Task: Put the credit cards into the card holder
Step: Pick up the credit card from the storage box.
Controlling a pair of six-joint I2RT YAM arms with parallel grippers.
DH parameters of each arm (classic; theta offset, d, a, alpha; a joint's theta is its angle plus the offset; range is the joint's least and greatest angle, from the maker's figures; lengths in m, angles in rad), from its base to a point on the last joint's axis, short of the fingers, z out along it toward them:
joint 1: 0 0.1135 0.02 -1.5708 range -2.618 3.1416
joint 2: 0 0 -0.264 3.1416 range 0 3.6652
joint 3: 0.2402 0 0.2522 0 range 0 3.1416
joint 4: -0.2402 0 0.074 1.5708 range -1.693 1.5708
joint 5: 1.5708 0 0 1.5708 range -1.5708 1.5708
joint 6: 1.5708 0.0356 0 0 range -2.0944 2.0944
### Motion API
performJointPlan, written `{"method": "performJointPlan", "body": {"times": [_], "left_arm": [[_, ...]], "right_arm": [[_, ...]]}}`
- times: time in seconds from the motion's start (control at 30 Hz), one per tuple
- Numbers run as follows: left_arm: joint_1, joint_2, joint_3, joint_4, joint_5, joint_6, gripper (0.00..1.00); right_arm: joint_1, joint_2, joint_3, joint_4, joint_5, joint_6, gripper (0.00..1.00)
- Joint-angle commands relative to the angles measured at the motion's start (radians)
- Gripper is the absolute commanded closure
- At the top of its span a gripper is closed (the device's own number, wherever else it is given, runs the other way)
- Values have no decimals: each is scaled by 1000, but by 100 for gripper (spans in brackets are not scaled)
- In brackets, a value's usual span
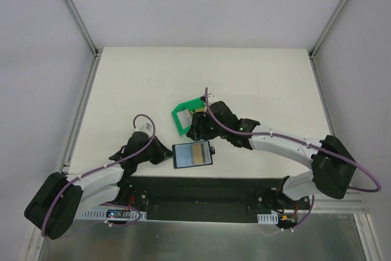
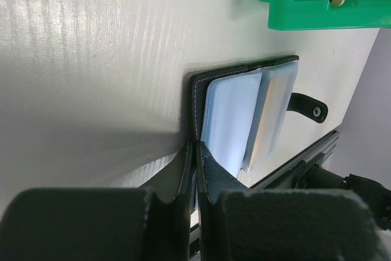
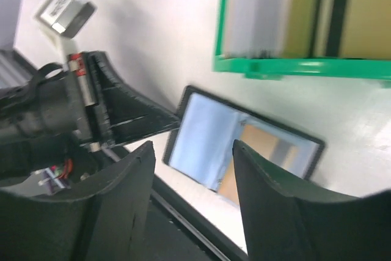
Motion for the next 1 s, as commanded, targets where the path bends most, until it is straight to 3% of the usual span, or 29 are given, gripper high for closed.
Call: {"method": "performJointPlan", "body": {"times": [0.0, 0.5, 0.97], "left_arm": [[10, -14, -9, -15, -33, 2, 100], [14, 13, 15, -38, -59, 18, 100], [43, 59, 28, -18, -42, 21, 100]], "right_arm": [[-62, 9, 114, -120, 61, -76, 42], [-220, 371, 487, -273, -106, -173, 33], [-256, 549, 573, -252, -258, -180, 28]]}}
